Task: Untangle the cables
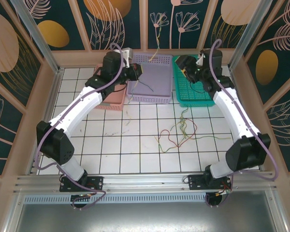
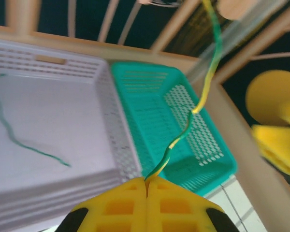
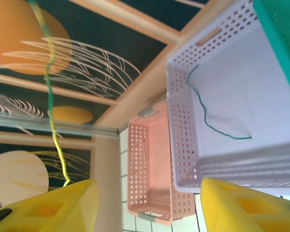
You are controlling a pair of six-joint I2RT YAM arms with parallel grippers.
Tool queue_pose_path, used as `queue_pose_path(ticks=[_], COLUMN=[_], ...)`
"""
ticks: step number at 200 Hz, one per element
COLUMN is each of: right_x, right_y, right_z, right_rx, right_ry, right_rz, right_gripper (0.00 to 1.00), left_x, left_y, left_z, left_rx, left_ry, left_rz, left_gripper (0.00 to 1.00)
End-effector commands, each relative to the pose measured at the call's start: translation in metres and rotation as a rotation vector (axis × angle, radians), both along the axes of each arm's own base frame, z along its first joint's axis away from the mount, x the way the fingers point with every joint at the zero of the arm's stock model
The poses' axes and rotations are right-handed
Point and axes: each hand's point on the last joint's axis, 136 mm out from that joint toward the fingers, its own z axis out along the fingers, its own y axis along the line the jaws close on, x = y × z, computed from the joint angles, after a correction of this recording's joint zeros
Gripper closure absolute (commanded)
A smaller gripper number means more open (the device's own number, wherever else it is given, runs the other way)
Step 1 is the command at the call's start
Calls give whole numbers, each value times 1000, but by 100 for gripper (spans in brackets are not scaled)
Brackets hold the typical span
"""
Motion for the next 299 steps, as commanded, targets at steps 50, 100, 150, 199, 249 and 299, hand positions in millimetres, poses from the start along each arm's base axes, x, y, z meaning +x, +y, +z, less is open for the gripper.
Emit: queue_pose_path(ticks=[50,100,150,199,249,299], right_x=[-32,-45,-56,-63,-63,-70], right_y=[-4,0,-4,-4,-1,-1], right_z=[20,12,4,-10,-15,-17], right_rx=[43,37,27,46,54,52], right_ry=[-146,-137,-105,-65,-54,-54], right_rz=[-8,11,3,4,13,17], right_gripper=[42,42,43,44,45,45], left_x=[84,119,153,156,166,139], left_y=[157,201,200,217,208,202], left_z=[3,-10,-25,4,38,-66], left_rx=[-11,-57,-67,-168,-172,-156], left_ry=[-189,-454,-520,-572,-616,-429], left_rz=[519,665,643,651,605,560], left_gripper=[100,100,100,100,100,100])
